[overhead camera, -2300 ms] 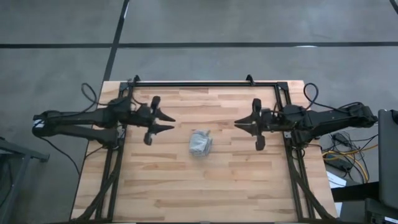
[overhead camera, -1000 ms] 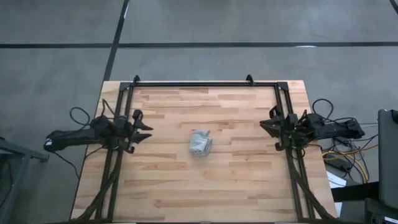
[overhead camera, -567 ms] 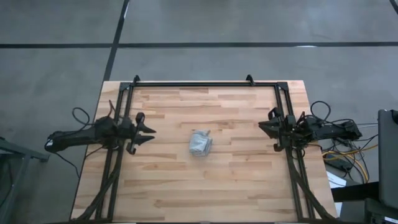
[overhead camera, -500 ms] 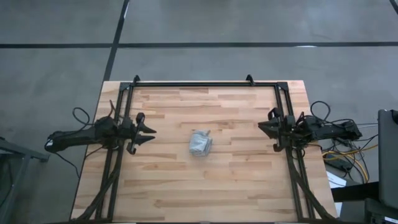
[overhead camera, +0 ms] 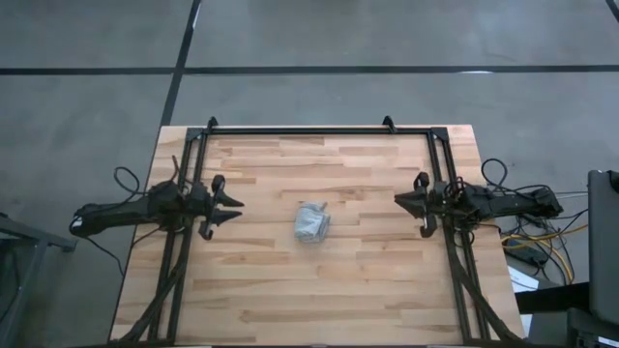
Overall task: Roll towel
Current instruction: Return to Home Position
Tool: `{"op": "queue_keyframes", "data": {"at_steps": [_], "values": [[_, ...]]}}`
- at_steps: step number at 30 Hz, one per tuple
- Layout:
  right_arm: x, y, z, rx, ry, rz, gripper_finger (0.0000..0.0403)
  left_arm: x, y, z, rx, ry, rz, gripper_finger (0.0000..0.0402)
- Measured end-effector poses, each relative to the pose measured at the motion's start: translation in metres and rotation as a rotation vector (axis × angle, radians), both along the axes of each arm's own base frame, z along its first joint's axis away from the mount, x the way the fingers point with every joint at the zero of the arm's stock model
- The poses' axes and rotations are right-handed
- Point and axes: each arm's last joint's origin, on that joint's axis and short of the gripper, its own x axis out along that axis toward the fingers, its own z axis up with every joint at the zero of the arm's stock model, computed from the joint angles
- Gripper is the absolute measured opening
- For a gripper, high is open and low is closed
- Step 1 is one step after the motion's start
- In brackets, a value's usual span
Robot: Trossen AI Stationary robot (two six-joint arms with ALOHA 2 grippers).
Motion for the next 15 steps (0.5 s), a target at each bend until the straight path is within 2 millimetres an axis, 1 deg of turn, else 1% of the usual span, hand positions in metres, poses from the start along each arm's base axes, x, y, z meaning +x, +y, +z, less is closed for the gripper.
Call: {"op": "queue_keyframes", "data": {"at_steps": [6,10,15], "values": [[0.0001,0.0,-0.0005,0.028,0.002,0.004,0.005,0.0002,0.0014,-0.0019,0.017,0.017,0.05,0.0122],[0.0002,0.0001,-0.0007,0.056,0.001,0.008,0.005,0.0002,0.0015,-0.0019,0.017,0.017,0.052,0.0122],[0.0002,0.0001,-0.0008,0.081,-0.001,0.012,0.005,0.0003,0.0015,-0.002,-0.028,0.02,0.05,0.0122]]}}
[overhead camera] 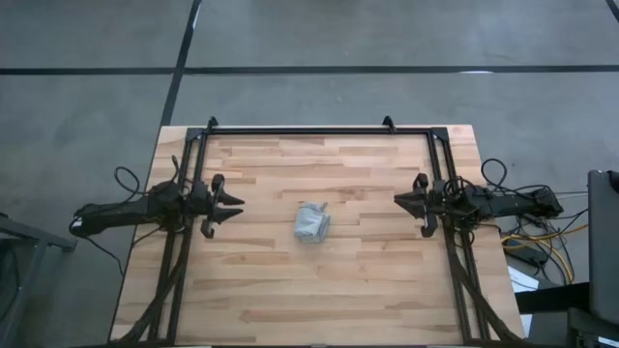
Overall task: Roll towel
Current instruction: Return to Home Position
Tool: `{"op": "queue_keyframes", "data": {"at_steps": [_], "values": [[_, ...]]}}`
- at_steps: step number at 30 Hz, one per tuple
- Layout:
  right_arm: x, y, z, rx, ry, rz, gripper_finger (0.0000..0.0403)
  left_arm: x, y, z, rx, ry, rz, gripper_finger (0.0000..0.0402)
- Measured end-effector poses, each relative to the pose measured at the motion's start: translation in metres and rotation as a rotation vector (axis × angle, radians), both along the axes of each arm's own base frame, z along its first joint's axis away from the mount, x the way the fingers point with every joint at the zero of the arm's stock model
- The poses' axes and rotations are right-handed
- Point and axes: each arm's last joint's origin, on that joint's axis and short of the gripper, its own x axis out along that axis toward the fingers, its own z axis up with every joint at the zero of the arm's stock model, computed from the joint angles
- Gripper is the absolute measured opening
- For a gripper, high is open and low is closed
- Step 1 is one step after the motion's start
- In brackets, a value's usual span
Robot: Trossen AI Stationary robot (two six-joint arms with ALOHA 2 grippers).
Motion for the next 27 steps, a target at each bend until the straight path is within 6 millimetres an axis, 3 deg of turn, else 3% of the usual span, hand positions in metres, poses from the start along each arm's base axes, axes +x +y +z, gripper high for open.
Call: {"op": "queue_keyframes", "data": {"at_steps": [5,27], "values": [[0.0,0.0,0.0002,0.0,-0.001,0.001,0.005,0.0,0.0,-0.0002,-0.066,0.003,-0.002,0.0122],[0.0,0.0,0.0002,0.0,-0.001,0.001,0.005,0.0,0.0,-0.0002,-0.061,0.003,-0.002,0.0122]]}}
